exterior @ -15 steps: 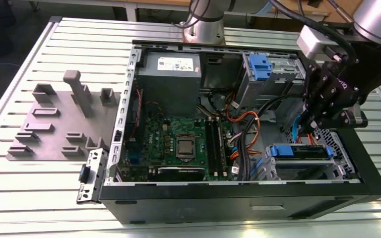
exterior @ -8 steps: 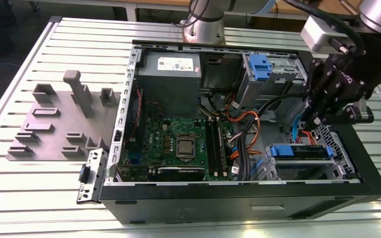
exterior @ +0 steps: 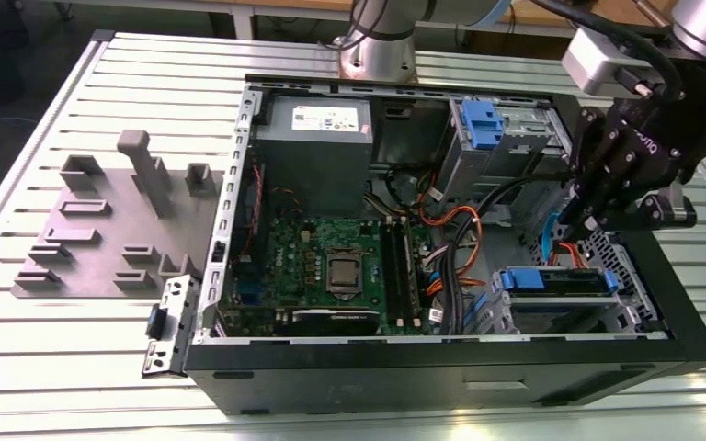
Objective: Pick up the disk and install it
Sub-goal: 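Insert the second disk wire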
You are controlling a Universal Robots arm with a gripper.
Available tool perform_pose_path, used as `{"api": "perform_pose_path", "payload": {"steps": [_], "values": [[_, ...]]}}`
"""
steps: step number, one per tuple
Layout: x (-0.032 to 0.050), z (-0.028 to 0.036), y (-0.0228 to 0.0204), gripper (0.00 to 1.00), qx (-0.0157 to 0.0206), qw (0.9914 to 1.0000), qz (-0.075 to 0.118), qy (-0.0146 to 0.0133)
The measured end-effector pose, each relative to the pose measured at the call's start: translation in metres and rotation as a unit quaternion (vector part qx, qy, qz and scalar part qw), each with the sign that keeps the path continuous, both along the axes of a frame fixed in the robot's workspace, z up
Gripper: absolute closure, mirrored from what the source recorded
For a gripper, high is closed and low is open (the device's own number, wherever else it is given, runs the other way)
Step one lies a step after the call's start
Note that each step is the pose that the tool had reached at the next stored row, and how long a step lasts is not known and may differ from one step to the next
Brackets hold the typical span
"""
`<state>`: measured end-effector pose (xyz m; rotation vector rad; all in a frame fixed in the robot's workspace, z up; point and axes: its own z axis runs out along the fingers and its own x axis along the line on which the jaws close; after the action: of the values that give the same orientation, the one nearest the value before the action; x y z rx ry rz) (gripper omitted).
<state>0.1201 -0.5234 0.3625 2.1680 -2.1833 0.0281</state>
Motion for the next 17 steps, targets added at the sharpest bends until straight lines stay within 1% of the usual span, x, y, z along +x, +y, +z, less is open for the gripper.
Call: {"api": "perform_pose_path", "payload": {"steps": [3,12,16,17], "values": [[0.0000,-0.0019,-0.0001,0.75,0.0000,1.00000,-0.001,0.0001],[0.0000,-0.0118,-0.0001,0.75,-0.0001,1.00000,-0.002,0.0001],[0.0000,-0.0144,0.0000,0.75,-0.0002,1.00000,-0.002,0.0001],[0.0000,-0.0146,-0.0001,0.76,-0.0003,1.00000,-0.002,0.0001]]}}
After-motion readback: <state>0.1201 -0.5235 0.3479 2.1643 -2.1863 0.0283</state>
